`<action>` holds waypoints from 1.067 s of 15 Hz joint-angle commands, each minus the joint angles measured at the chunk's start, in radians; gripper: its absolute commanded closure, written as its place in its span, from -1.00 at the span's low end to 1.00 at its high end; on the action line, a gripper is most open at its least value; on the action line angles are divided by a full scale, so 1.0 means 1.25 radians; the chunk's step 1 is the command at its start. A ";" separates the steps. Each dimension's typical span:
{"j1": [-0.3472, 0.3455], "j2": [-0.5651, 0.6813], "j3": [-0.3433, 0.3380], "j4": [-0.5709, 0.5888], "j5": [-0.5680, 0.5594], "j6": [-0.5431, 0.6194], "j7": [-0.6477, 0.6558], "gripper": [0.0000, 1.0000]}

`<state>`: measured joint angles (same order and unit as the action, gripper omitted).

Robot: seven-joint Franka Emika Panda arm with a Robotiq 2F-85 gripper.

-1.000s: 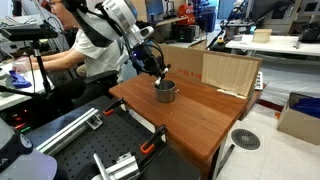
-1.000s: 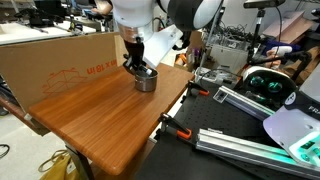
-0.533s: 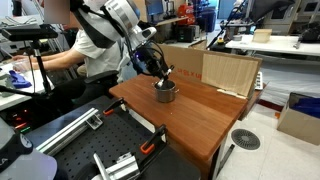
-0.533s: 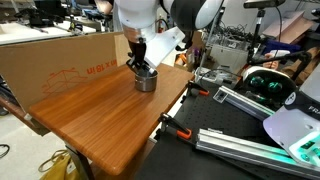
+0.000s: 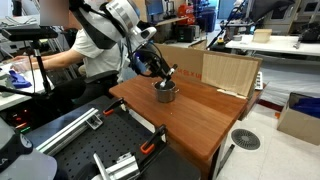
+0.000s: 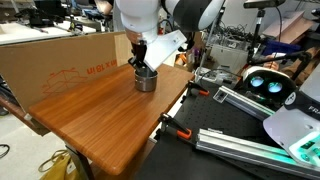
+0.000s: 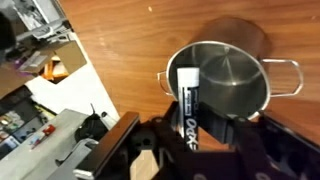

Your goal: Pick up the marker from the table and put it in the pot

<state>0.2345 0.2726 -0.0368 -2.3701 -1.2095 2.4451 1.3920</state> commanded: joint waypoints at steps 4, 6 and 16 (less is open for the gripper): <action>-0.021 0.023 0.037 0.009 -0.057 -0.053 0.091 0.87; -0.021 0.037 0.041 0.016 -0.054 -0.063 0.093 0.87; -0.031 0.081 0.047 0.048 -0.036 -0.073 0.067 -0.58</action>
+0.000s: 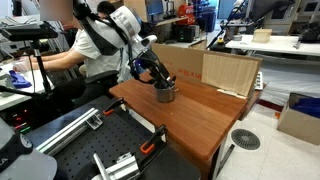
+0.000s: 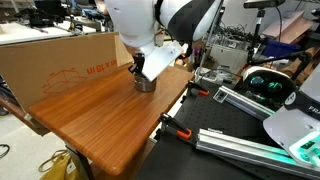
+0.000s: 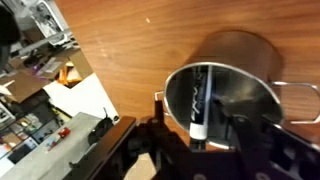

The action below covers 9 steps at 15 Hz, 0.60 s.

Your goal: Pick up the marker from the table and put it in the pot

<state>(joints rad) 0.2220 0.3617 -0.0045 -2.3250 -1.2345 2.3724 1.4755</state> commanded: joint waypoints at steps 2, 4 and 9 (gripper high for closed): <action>-0.026 0.008 0.022 0.013 -0.016 -0.019 -0.002 -0.87; -0.030 0.006 0.023 0.014 -0.015 -0.022 -0.005 -1.00; -0.032 -0.015 0.025 0.007 -0.020 -0.021 0.004 -1.00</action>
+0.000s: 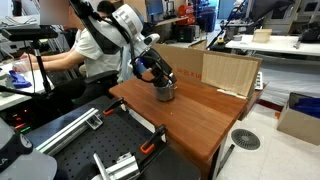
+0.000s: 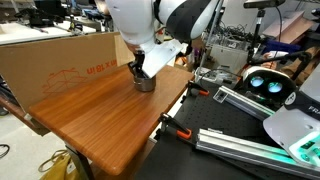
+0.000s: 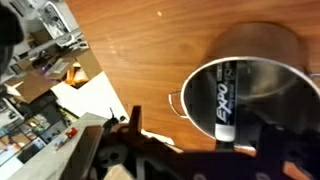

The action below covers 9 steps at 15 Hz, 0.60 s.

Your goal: Pick up the marker from the table and put it in the pot

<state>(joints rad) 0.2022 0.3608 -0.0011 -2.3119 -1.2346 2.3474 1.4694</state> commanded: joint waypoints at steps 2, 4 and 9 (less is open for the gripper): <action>-0.016 -0.030 0.027 -0.007 -0.023 0.003 0.015 -1.00; -0.017 -0.055 0.031 -0.013 -0.020 0.002 0.022 -1.00; -0.017 -0.149 0.041 -0.031 -0.002 -0.010 0.017 -1.00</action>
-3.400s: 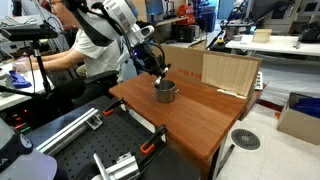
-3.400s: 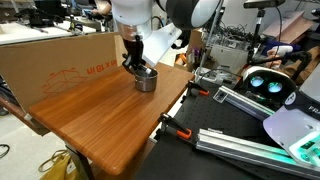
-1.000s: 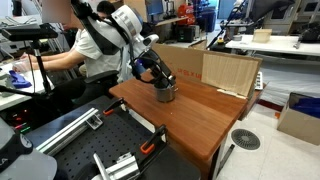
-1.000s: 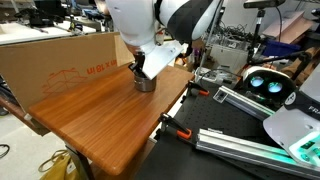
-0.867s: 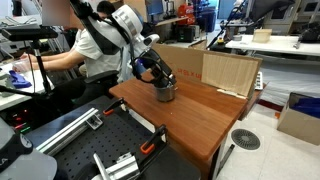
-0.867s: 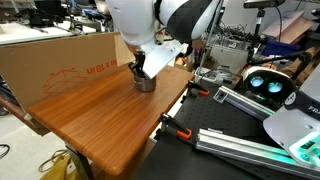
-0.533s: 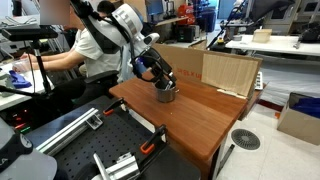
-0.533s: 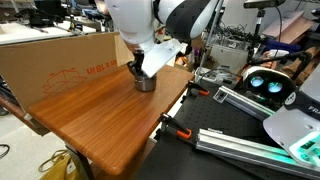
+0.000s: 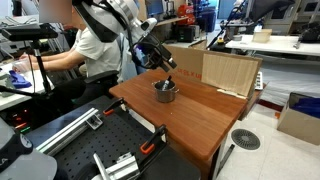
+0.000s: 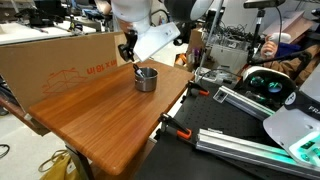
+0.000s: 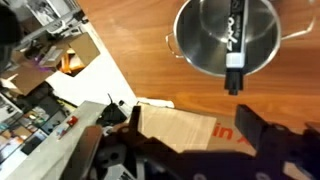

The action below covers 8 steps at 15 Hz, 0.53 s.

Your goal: Pick up the marker from the table and put it in the pot

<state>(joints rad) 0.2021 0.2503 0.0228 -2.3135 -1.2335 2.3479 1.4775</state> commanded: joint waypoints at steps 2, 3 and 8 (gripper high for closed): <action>-0.016 -0.097 0.027 -0.037 -0.005 -0.015 0.015 -1.00; -0.016 -0.114 0.029 -0.044 -0.008 -0.017 0.016 -1.00; -0.022 -0.119 0.037 -0.043 0.003 -0.008 -0.001 -1.00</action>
<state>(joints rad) 0.2015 0.1016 0.0413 -2.3682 -1.2300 2.3413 1.4771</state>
